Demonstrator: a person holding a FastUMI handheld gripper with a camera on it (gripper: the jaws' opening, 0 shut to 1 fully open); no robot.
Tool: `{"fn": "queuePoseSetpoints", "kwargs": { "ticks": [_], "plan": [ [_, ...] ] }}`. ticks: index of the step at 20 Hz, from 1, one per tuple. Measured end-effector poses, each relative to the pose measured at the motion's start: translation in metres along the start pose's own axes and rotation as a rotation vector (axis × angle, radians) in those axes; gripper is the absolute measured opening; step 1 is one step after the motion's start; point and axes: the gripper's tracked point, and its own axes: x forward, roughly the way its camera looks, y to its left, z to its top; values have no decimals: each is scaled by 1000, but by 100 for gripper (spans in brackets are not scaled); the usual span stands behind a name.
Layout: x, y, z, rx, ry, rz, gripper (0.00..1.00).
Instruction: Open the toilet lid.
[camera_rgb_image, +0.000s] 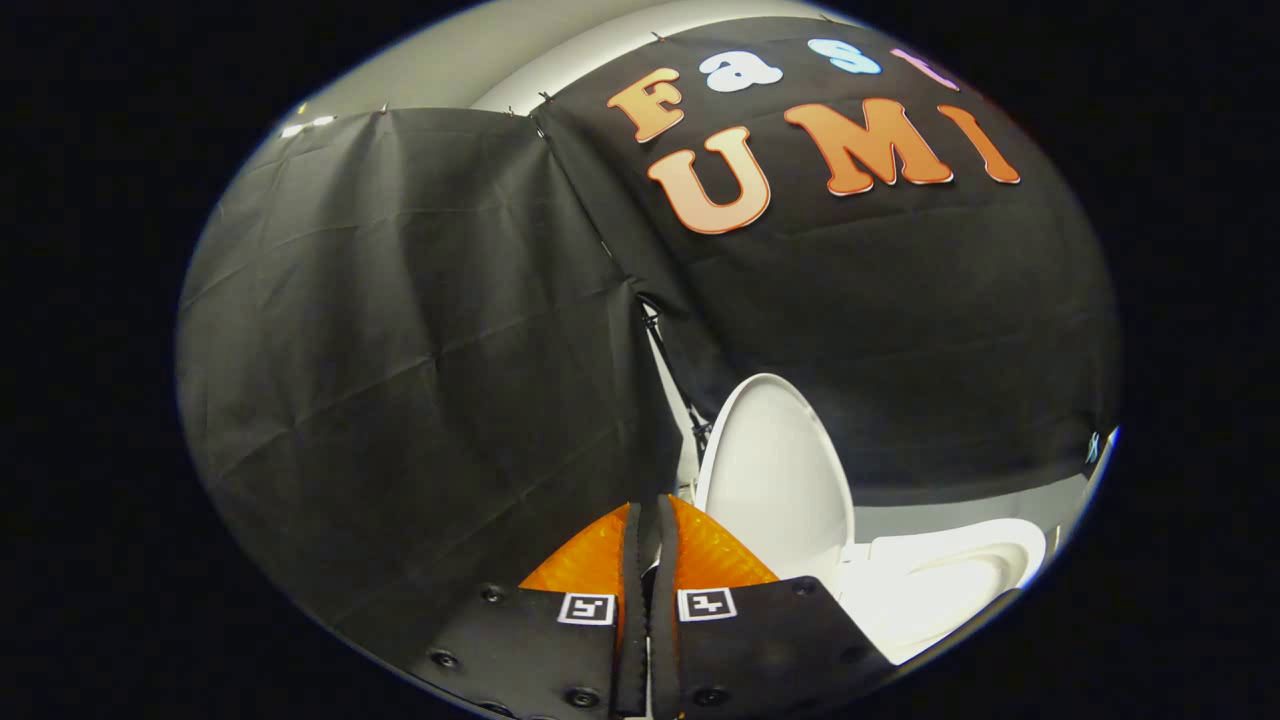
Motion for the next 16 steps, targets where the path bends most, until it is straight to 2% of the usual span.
{"fn": "queuePoseSetpoints", "kwargs": {
  "ticks": [6, 12, 15, 16],
  "plan": [
    [10, 12, -5, -66, 4, -9, 11],
    [11, 16, -2, -44, -12, -11, 14],
    [11, 20, -9, -56, 1, 37, 28],
    [8, 18, -11, -49, 12, 36, 30]
  ]
}}
